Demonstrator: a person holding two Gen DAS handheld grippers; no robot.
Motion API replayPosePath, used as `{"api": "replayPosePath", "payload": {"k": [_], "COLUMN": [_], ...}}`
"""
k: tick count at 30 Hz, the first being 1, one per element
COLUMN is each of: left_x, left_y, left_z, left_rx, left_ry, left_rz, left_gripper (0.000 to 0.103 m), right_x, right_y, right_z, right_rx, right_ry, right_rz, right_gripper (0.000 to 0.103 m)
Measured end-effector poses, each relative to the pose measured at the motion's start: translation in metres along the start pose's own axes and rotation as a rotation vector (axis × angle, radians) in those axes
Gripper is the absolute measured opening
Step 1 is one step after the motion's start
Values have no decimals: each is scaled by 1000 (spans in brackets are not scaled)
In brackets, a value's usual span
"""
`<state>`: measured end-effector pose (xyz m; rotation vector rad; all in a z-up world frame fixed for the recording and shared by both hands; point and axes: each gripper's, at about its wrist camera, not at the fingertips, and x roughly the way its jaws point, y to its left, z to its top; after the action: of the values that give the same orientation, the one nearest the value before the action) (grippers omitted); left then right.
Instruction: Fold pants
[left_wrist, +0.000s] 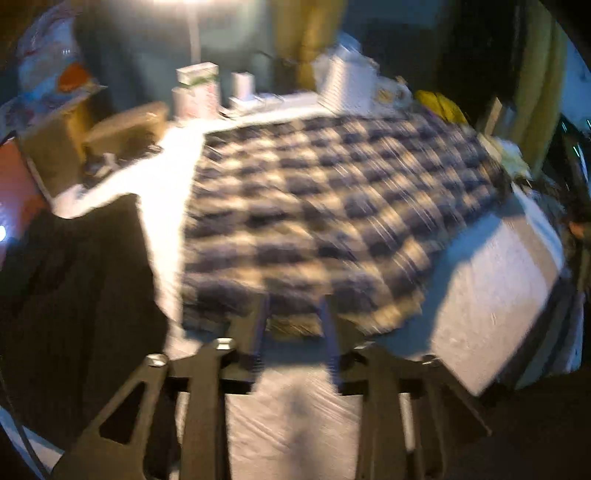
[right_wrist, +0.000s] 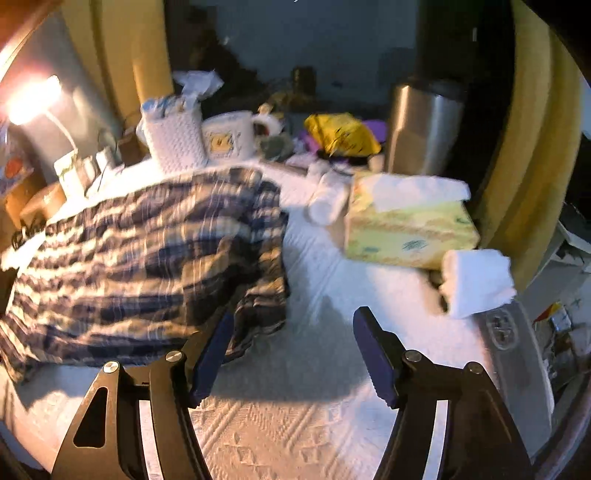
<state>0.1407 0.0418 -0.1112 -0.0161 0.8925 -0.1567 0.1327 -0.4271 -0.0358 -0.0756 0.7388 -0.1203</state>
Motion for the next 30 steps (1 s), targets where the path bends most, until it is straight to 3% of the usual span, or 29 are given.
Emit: {"api": "replayPosePath", "payload": {"k": [1,5,9,11,12,23,25,28,29,30], "left_x": [-1,12,33,39,42,38,38,30,26,22], "left_y": [8,28,37,37,36,54,55,64,66,68], "left_z": [3,11,11,8,6,-2,0,2,3,4], "left_rx": [-17,-48,-66,-55,-47,-96,-111,-155,-163,-167], "left_ry": [-13,-19,13,21,29,20,33,59,66,61], "left_rz": [10,54,48,53,67,153,161,151,145,142], "left_gripper": [44,44,43,28,1,1,7,7,10,19], "right_x": [-4,-14,-11,-8,-6,9,14,25,28,32], "right_y": [0,10,30,40,44,79,85,90,91,91], "right_z": [1,6,11,11,12,12,11,9,8,6], "right_rx": [3,-8,-36,-51,-57,-116,-130,-154,-160,-162], "right_ry": [-11,-41,-42,-37,-36,-15,-3,36,48,59], "right_rz": [-1,22,60,74,81,163,176,179,178,179], "right_gripper": [69,69,69,69,69,69,69,69,69,69]}}
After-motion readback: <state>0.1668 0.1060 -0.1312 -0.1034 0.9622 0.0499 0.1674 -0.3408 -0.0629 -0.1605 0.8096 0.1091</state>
